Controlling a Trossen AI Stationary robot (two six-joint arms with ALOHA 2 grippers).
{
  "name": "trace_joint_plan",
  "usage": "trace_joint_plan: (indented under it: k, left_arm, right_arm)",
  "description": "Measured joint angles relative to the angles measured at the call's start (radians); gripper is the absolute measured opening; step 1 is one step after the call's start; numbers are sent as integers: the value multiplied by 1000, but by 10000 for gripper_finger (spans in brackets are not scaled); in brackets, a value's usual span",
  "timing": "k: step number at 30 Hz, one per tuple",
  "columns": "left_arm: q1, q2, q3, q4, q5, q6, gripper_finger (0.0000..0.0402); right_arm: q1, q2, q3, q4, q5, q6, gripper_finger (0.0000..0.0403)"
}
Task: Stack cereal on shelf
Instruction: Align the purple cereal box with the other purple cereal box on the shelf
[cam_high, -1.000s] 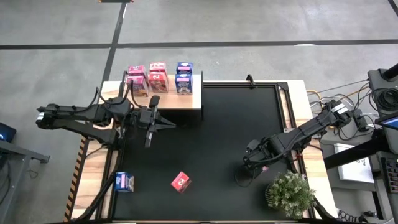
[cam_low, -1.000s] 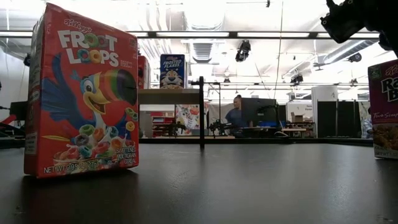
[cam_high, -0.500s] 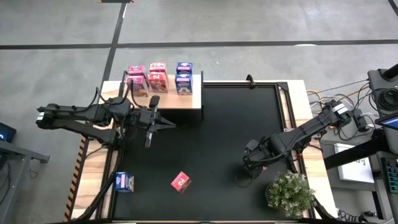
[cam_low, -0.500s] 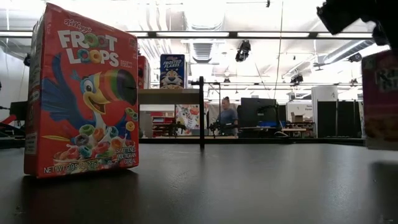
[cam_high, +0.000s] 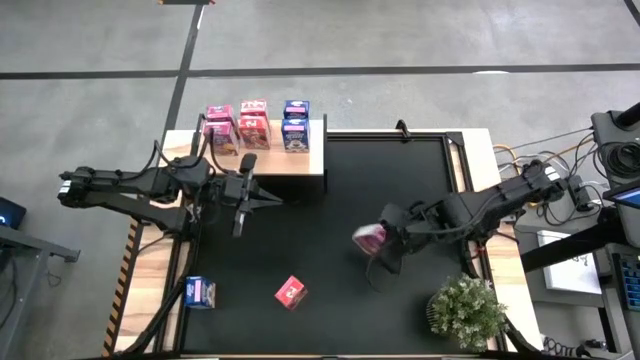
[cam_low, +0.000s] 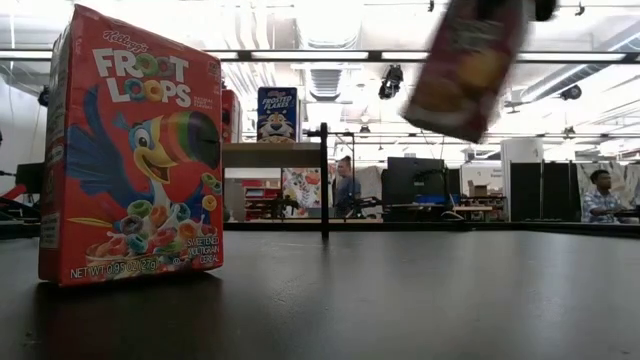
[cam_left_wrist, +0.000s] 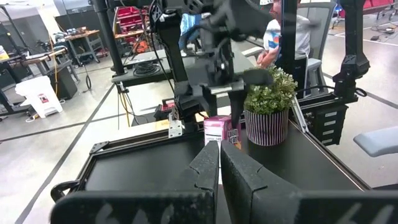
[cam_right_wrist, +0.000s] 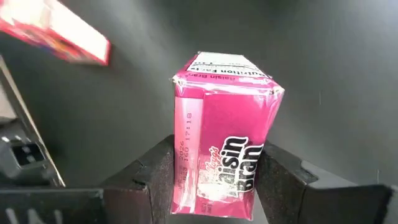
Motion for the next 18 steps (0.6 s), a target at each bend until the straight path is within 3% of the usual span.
trace_joint_plan:
  k: [13,18]
  left_arm:
    - [0,28,-23,-46,-4,-55,0]
    - [-1,33,-21,-85,-142,-85,0]
  right_arm:
    - [-201,1,31,355,-8,-641,177]
    - [-274,2,38,467,-50,-801,177]
